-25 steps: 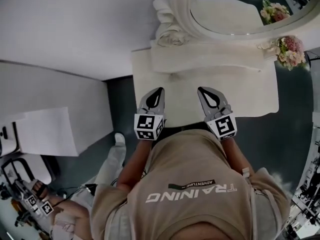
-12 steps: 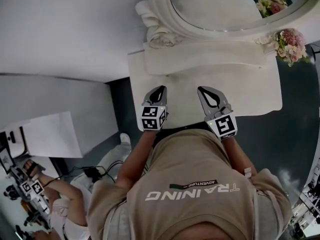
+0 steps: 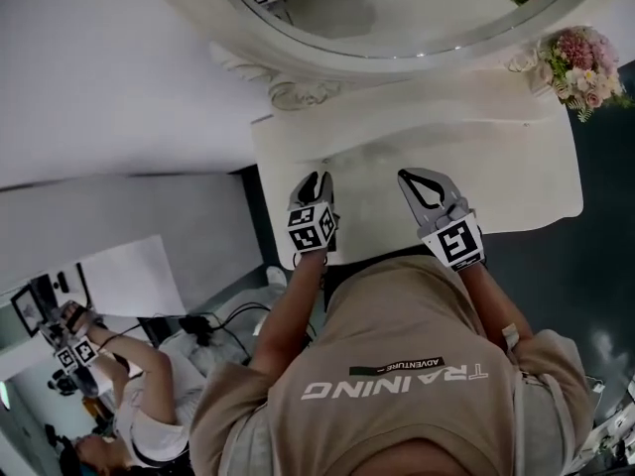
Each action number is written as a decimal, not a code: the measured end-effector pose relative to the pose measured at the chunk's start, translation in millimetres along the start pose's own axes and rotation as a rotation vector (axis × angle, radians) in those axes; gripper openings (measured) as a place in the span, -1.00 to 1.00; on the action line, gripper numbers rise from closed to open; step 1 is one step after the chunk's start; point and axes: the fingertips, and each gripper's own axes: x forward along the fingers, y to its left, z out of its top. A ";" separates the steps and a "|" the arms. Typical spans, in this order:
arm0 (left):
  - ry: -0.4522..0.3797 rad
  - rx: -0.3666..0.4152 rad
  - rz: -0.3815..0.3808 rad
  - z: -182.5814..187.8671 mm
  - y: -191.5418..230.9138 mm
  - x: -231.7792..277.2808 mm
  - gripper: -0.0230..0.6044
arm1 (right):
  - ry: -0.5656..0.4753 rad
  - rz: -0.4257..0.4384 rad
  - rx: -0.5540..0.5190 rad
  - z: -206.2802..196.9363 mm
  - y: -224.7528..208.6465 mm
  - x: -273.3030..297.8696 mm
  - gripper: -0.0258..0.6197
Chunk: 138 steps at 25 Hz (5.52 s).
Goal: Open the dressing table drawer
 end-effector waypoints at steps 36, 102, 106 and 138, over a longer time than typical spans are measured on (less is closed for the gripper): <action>0.102 0.071 0.090 -21.5 0.2 39.4 -0.56 | 0.019 0.015 0.042 -29.2 -20.0 -0.1 -0.91; -0.485 0.206 -0.124 181.8 -28.0 -197.5 -0.87 | -0.235 0.090 -0.079 162.5 47.1 19.1 -0.92; -0.547 0.226 -0.135 199.3 -33.7 -208.7 -0.87 | -0.240 0.059 -0.109 173.0 42.5 12.6 -0.92; -0.521 0.202 -0.163 191.7 -35.0 -200.1 -0.87 | -0.202 0.018 -0.090 157.9 47.6 0.0 -0.92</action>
